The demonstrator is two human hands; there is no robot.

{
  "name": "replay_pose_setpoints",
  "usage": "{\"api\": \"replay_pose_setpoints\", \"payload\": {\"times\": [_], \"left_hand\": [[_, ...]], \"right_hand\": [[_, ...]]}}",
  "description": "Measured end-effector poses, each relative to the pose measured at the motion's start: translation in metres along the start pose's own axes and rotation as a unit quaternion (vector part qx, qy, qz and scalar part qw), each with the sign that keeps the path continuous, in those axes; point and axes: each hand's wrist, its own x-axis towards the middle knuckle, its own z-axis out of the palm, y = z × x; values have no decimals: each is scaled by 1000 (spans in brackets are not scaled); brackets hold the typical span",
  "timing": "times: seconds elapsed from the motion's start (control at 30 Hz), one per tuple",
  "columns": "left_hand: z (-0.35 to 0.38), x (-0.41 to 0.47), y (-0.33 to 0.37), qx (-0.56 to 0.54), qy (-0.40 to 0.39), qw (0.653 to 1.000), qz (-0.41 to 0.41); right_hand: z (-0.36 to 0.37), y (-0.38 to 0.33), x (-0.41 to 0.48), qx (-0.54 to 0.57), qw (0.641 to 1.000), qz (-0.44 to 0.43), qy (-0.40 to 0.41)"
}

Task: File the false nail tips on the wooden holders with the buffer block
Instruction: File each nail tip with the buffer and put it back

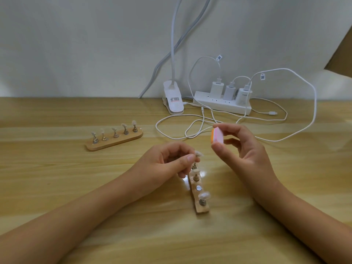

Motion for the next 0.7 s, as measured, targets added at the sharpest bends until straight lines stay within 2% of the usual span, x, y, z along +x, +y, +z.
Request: {"api": "replay_pose_setpoints", "payload": {"times": [0.13,0.23,0.3,0.37,0.47,0.5,0.57,0.67,0.7], "left_hand": [[-1,0,1,-12,1,1000,-4],[-1,0,0,-10,-7,1000,-1],[-2,0,-1,-9,-7,1000,1],[-2,0,-2,-13,-4,1000,9],[-2,0,-3,-15,-8,1000,25],[-2,0,-3,-14,-11,999,28],[-2,0,-3,-14,-14,999,28],[-2,0,-4,-2,-8,1000,25],[-3,0,-4,4,-7,1000,26]], "right_hand": [[7,-2,-8,-95,982,-148,-64],[10,-1,-11,-127,970,-191,-76],[8,0,-9,-127,974,-179,-60],[5,3,-4,-107,988,-107,-32],[-2,7,2,27,999,46,-5],[-5,8,3,73,995,67,3],[-5,4,2,89,995,41,-14],[5,1,-7,18,995,-40,-87],[7,1,-8,2,995,-43,-92]]}}
